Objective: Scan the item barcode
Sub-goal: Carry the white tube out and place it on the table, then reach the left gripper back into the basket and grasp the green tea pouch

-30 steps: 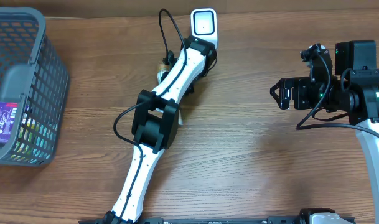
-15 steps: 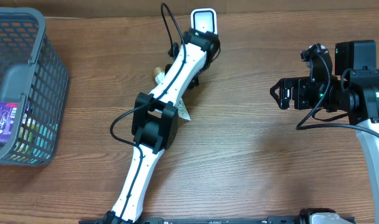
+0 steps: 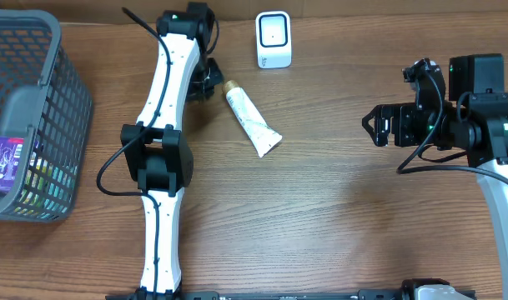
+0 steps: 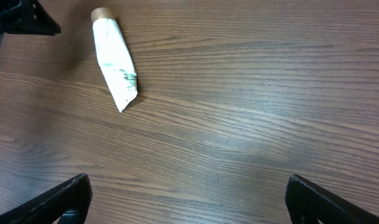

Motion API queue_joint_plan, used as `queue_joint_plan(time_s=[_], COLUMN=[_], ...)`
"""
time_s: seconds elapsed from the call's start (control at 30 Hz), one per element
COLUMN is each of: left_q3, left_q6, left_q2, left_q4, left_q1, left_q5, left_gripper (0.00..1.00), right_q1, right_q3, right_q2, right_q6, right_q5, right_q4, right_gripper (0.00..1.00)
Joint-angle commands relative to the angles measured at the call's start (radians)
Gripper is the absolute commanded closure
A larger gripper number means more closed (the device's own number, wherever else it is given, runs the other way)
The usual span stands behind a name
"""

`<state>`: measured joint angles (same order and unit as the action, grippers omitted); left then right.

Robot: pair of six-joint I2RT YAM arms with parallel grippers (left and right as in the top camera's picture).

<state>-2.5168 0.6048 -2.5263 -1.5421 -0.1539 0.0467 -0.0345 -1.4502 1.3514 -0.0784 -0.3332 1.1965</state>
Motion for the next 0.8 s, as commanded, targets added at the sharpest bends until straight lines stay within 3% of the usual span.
queue_joint_plan(time_s=[0.0, 0.17, 0.4, 0.53, 0.77], left_q3=[-0.060, -0.165, -0.178, -0.177, -0.096], left_q6=[-0.124, -0.131, -0.134, -0.133, -0.169], left_q2=[0.072, 0.279, 0.588, 0.643, 0.557], left_q4=[0.011, 0.009, -0.042, -0.134, -0.146], left_q1=[-0.023, -0.002, 0.163, 0.431, 0.797], left_q5=[-0.097, 0.039, 0.228, 0.214, 0.082], left_gripper=[0.96, 0.96, 0.65, 0.39, 0.25], right_q1=[-0.004, -0.004, -0.004, -0.004, -0.004], right_q3=[-0.021, -0.021, -0.021, -0.021, -0.021], right_q2=[0.009, 0.019, 0.041, 0.050, 0.050], right_q6=[0.002, 0.002, 0.003, 0.003, 0.003], right_q5=[0.003, 0.002, -0.003, -0.009, -0.009], right_q4=[-0.006, -0.006, -0.005, -0.005, -0.005], right_gripper=[0.00, 0.00, 0.00, 0.00, 0.00])
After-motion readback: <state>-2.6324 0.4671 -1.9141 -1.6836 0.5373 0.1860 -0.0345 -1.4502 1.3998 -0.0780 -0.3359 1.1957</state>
